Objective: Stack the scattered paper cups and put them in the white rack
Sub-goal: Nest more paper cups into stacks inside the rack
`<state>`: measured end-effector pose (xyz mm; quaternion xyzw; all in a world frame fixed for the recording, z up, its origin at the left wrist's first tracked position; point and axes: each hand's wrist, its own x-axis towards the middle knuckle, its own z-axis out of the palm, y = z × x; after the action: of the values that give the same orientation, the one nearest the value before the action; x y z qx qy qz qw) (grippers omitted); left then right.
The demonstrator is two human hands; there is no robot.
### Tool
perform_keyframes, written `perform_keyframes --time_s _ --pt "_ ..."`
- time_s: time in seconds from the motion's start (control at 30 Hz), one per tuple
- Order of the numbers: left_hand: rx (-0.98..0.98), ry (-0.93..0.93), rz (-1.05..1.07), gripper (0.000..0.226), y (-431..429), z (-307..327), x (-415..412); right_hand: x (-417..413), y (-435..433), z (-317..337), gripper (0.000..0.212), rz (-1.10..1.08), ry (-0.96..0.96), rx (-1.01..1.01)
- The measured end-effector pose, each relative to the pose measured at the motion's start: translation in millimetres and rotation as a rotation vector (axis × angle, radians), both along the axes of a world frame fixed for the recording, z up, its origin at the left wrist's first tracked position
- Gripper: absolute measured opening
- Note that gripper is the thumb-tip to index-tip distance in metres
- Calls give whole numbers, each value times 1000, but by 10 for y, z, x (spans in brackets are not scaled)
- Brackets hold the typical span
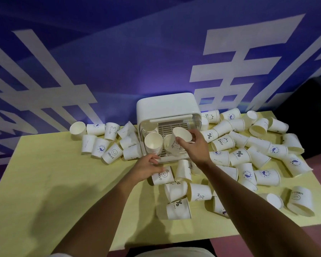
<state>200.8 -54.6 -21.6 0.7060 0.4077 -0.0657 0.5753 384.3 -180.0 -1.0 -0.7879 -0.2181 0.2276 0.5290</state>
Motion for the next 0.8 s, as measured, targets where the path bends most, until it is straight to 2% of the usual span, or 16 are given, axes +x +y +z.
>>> perform_keyframes --time_s 0.1,0.27,0.47,0.63,0.8 --pt "14 31 6 57 34 -52 -109 -14 100 25 59 -25 -61 0" --pt "26 51 50 45 126 -103 -291 -20 275 -106 63 71 -81 -71" --pt "54 58 98 44 253 -127 -471 -27 358 -189 84 151 -142 -226" --pt "90 66 137 41 325 -153 -537 -218 385 -66 53 102 -346 -149" --pt "106 53 146 37 412 -134 -560 -504 565 116 36 195 -387 -120"
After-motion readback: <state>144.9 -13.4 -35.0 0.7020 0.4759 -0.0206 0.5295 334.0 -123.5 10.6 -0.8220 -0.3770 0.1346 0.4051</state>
